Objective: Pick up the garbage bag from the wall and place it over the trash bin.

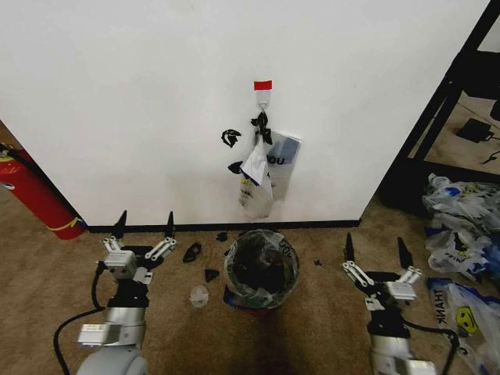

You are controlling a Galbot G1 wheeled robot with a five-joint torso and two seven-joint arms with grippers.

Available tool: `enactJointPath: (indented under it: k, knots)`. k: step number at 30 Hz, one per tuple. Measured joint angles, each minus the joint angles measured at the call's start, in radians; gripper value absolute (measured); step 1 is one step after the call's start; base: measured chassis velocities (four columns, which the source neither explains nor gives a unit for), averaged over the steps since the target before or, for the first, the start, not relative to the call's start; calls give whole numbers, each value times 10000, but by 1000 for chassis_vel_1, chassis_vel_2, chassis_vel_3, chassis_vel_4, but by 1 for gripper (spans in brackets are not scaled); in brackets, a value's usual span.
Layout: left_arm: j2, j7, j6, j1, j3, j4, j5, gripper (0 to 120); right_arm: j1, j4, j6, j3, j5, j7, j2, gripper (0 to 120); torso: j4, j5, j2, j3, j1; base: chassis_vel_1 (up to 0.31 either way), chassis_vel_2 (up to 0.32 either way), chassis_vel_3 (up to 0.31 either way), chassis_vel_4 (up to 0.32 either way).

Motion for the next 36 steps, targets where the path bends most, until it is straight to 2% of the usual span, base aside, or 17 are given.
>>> enactJointPath:
  k: [5,36]
  knots:
    - [-79,76,213,138,-59,-217,-171,100,-13,-110,-7,-16,-211,-157,122,100,1,2,0,0,0,0,0,0,0]
    - [-62,50,264,142,-23,-192,-141,100,47,-194,12,-65,-292,-201,96,100,0,3,-2,1,0,0,0,0,0]
